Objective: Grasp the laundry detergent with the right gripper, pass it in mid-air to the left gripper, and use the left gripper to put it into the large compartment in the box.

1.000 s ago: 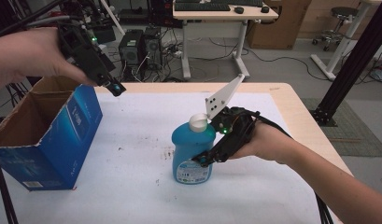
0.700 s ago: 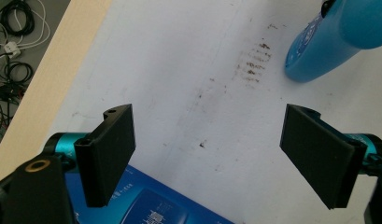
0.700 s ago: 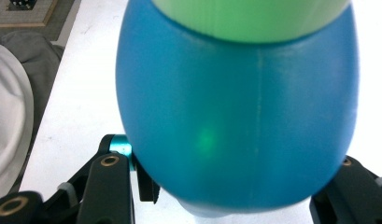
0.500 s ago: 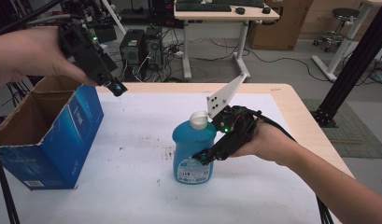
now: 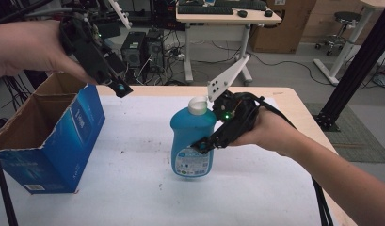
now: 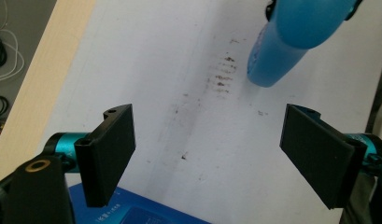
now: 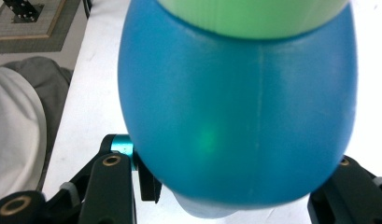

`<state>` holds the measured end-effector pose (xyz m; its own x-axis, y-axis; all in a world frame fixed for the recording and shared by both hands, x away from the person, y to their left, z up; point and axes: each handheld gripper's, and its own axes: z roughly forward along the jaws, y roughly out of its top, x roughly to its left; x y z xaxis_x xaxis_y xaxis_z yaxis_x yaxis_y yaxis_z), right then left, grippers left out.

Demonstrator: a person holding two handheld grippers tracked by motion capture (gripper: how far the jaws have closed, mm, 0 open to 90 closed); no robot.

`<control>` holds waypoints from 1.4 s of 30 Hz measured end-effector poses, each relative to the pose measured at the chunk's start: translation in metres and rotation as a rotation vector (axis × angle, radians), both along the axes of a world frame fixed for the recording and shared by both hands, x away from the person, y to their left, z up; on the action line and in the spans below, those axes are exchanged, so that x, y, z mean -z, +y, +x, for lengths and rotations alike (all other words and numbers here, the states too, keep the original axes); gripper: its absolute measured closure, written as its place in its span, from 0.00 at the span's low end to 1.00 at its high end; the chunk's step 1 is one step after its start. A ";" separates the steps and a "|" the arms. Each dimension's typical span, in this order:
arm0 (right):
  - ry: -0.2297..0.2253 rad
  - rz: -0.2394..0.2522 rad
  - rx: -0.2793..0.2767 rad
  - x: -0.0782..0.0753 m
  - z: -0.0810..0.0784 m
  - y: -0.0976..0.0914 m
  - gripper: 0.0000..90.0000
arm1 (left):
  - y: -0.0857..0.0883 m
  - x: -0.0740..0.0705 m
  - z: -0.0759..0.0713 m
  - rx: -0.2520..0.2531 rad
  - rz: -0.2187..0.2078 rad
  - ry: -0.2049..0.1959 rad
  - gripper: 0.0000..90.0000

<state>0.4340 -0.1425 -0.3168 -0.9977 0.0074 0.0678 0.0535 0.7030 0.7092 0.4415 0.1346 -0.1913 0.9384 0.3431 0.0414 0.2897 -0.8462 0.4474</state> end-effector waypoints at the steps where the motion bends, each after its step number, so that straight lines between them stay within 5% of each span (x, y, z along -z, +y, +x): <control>1: -0.001 0.000 0.000 -0.003 0.001 0.001 0.51 | -0.001 -0.002 -0.001 0.013 -0.007 0.008 0.20; 13: -0.012 -0.015 -0.013 -0.040 0.009 0.023 0.52 | -0.026 -0.026 -0.007 0.152 -0.011 0.036 0.20; 21: -0.034 -0.033 -0.035 -0.054 0.008 0.039 0.52 | -0.053 -0.020 -0.008 0.226 0.042 0.076 0.20; 42: -0.036 -0.049 -0.047 -0.062 0.009 0.049 0.52 | -0.079 -0.009 -0.009 0.225 0.064 0.067 0.21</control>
